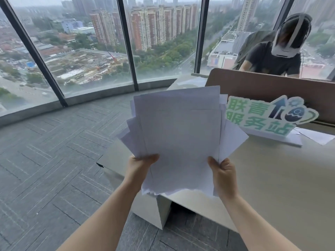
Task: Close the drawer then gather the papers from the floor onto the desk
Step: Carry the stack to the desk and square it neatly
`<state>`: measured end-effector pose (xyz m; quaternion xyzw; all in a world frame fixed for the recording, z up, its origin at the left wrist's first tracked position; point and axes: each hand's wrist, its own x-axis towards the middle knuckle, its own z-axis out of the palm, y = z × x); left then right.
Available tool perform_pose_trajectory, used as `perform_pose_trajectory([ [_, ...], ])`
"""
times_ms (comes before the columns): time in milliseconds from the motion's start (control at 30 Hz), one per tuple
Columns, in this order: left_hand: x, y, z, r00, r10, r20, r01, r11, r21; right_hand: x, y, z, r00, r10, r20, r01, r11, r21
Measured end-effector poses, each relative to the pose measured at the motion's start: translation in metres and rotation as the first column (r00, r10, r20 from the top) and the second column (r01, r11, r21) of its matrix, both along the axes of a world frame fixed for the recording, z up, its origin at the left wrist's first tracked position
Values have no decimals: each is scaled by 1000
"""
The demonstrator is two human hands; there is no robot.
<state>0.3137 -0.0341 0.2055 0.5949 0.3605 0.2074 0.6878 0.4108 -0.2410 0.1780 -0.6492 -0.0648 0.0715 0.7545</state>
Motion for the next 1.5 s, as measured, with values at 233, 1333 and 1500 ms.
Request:
perform_pose_trajectory([
  [233,63,-27,-3,996,-74,51,74,997,-16,33,-40,5,993,-109,44,111,994,-25],
  [1333,137,-24,-45,868,-457,195,475,879,-52,59,-72,-18,853,-518,-64,522,844,121],
  [1500,143,-24,-47,866,-459,200,487,865,-123,65,-71,-9,775,-615,-141,631,763,141],
])
